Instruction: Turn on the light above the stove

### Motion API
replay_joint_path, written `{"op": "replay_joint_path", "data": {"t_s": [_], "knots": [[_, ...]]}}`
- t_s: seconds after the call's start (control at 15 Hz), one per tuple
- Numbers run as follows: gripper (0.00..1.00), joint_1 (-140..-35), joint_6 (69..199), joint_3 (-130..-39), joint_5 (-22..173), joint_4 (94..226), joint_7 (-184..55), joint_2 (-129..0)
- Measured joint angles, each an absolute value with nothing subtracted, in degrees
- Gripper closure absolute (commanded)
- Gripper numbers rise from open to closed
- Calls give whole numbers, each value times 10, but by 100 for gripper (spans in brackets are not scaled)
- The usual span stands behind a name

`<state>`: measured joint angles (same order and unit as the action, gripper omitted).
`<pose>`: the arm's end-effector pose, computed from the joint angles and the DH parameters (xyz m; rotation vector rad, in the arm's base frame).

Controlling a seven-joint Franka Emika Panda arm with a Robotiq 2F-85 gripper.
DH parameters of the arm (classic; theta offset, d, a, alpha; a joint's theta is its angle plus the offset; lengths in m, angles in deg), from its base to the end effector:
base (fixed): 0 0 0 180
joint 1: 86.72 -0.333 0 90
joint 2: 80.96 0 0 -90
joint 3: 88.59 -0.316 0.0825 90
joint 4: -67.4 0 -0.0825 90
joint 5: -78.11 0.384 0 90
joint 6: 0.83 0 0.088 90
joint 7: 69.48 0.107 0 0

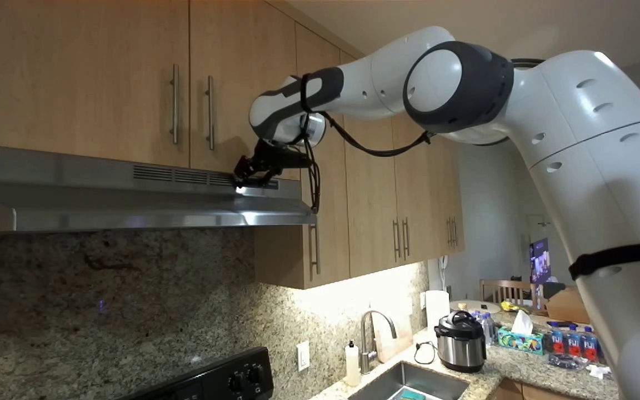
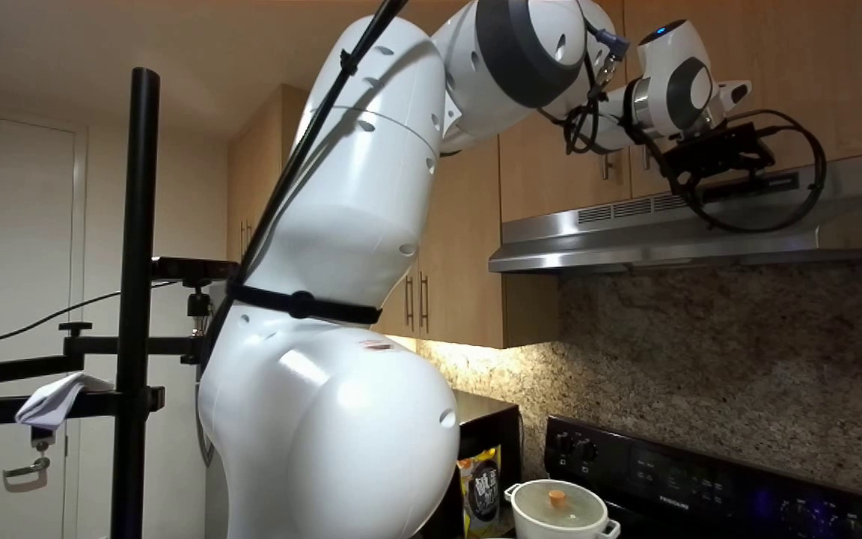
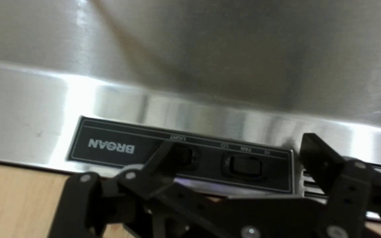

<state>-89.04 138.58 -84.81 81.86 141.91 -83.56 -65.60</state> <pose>0.6854 -0.0093 0.6971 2.7764 0.2795 1.2858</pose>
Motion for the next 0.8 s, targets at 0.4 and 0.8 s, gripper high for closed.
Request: {"op": "replay_joint_path", "data": {"t_s": [0.4,0.8], "knots": [[0,-890,1382,-846,819,1419,-836,-655],[0,-891,1357,-847,819,1426,-836,-655]]}}
